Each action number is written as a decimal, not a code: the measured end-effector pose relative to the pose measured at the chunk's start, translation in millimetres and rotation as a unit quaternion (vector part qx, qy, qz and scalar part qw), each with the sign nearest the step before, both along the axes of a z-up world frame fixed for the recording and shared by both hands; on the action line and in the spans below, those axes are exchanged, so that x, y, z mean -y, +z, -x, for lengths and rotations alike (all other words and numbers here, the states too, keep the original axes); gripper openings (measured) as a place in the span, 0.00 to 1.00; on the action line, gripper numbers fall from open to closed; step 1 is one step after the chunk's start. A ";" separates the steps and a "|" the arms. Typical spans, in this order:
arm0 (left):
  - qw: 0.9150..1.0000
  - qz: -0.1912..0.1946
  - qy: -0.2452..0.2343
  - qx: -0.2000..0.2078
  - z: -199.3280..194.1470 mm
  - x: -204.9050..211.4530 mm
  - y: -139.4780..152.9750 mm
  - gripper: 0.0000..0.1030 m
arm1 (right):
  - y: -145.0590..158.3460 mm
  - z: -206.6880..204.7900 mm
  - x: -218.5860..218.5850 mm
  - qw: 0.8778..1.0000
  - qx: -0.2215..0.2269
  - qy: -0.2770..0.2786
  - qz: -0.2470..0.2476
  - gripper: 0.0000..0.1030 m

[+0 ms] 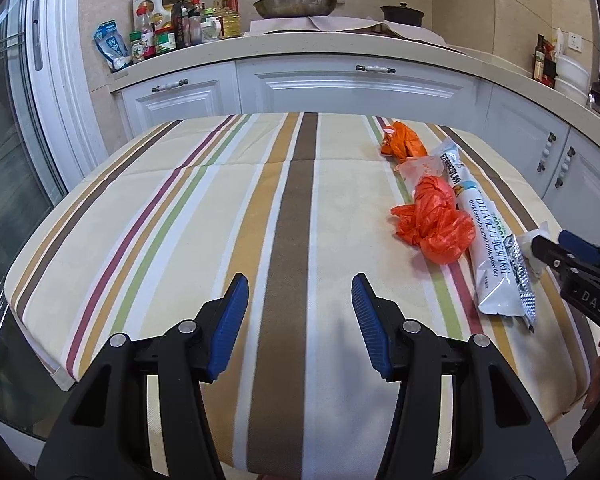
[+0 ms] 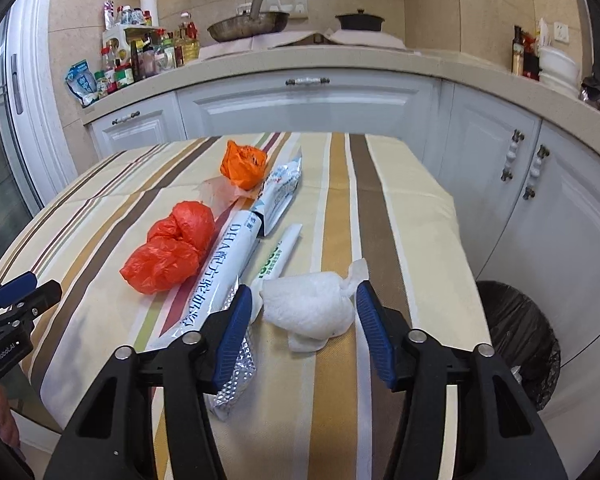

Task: Collect trash
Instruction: 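Grasp the white tissue with the right gripper and lift it, then grasp the foil packet with the left gripper while the right holds the tissue, then carry both items over the bin and open both grippers to drop them, then move both tools back over the table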

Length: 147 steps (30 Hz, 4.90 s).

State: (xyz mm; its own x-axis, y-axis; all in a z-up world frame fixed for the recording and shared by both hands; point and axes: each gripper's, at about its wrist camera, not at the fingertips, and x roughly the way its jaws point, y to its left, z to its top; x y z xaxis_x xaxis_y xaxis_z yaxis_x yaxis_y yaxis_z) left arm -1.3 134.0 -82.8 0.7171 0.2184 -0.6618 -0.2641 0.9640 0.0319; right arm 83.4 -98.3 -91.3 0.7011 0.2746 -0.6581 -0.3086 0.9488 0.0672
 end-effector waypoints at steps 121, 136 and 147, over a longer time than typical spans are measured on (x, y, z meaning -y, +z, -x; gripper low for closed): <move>0.955 -0.025 -0.295 0.015 -129.6 331.7 14.6 0.40 | -12.7 -5.0 267.0 0.974 0.051 -0.218 -0.033 0.36; 0.986 -0.019 -0.159 0.038 -61.4 168.7 38.8 0.40 | 18.7 18.5 149.7 0.989 0.071 -0.120 -0.049 0.44; 0.998 -0.017 -0.057 0.022 -20.8 54.8 24.0 0.40 | 9.6 18.0 41.0 0.998 0.046 -0.017 -0.044 0.44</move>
